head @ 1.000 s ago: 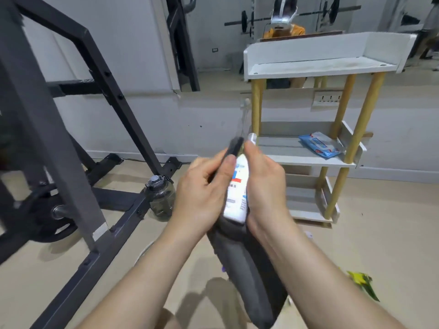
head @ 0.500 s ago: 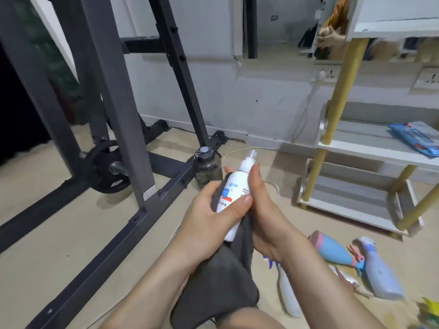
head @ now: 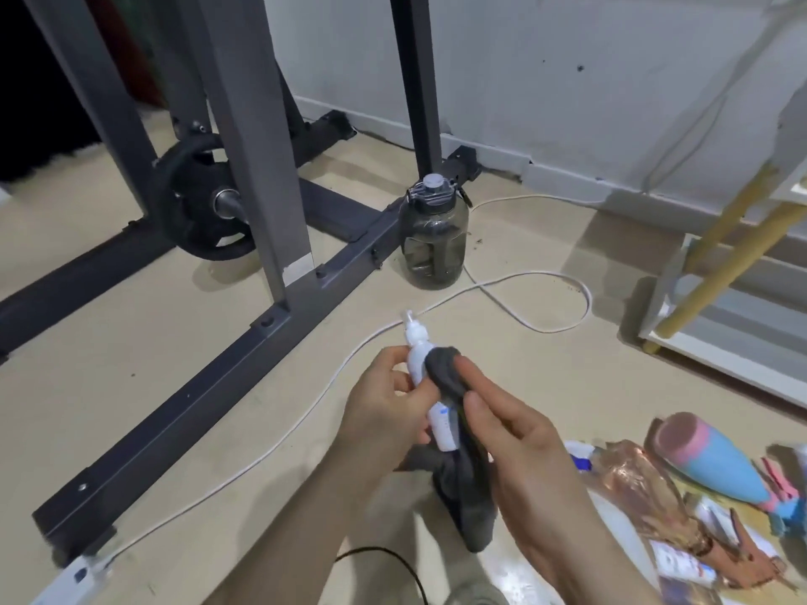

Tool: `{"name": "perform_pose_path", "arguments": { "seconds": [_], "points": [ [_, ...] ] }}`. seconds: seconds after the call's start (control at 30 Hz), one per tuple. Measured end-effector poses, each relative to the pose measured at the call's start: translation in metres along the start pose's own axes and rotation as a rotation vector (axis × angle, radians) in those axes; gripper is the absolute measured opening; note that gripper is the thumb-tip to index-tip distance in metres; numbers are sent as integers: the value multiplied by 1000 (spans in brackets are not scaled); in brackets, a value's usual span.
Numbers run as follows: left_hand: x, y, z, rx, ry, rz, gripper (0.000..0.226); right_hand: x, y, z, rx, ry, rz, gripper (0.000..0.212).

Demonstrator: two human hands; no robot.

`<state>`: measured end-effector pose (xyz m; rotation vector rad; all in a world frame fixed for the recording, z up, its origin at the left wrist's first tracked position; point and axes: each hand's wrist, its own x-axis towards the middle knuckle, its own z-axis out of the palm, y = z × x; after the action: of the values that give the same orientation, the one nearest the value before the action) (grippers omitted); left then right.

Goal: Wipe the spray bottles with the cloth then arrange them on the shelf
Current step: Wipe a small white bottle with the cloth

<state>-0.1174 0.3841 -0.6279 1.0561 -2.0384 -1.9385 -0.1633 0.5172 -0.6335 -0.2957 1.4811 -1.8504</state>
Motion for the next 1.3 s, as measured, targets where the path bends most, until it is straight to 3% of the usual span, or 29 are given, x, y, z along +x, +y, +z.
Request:
{"name": "perform_pose_path", "arguments": {
  "seconds": [0.07,0.17,0.27,0.33,0.4,0.53,0.57,0.63,0.7,0.8,0.9,0.97,1.0,1.07,1.13,1.3],
  "points": [
    [8,-11,5,-53,-73,-45,16,6,15,-12,0,76,14,33],
    [14,-25,15,-72,-129,-26,24,17,29,-27,52,59,79,36],
    [27,-35,21,61,-170,121,34,25,45,-33,29,49,176,47],
    [37,-41,23,95,-176,179,29,30,56,-34,-55,66,217,54],
    [47,-47,20,46,-201,119,28,34,64,-37,-49,71,257,62],
    [51,-54,4,-101,-461,-45,34,38,67,-46,-122,122,320,55],
    [52,-57,3,-43,-448,-40,30,39,74,-51,-192,191,317,54],
    [53,-62,12,103,-255,-13,29,39,87,-55,-393,252,202,51],
    [54,-68,24,182,-56,4,34,34,95,-47,-569,185,14,43],
    [55,-74,39,218,84,-42,51,23,108,-32,-740,109,-157,28],
    [62,-79,42,94,185,-131,52,19,111,-23,-1096,134,-274,51],
    [56,-81,46,165,188,-89,54,26,113,-28,-917,141,-191,45],
    [50,-84,48,198,167,-47,57,32,108,-30,-700,161,-113,37],
    [37,-88,51,233,122,43,59,44,100,-42,-307,176,186,25],
    [34,-96,54,263,92,144,61,46,91,-46,-122,210,389,37],
    [43,-115,62,324,202,414,48,37,98,-38,290,326,609,44]
  ]
}}
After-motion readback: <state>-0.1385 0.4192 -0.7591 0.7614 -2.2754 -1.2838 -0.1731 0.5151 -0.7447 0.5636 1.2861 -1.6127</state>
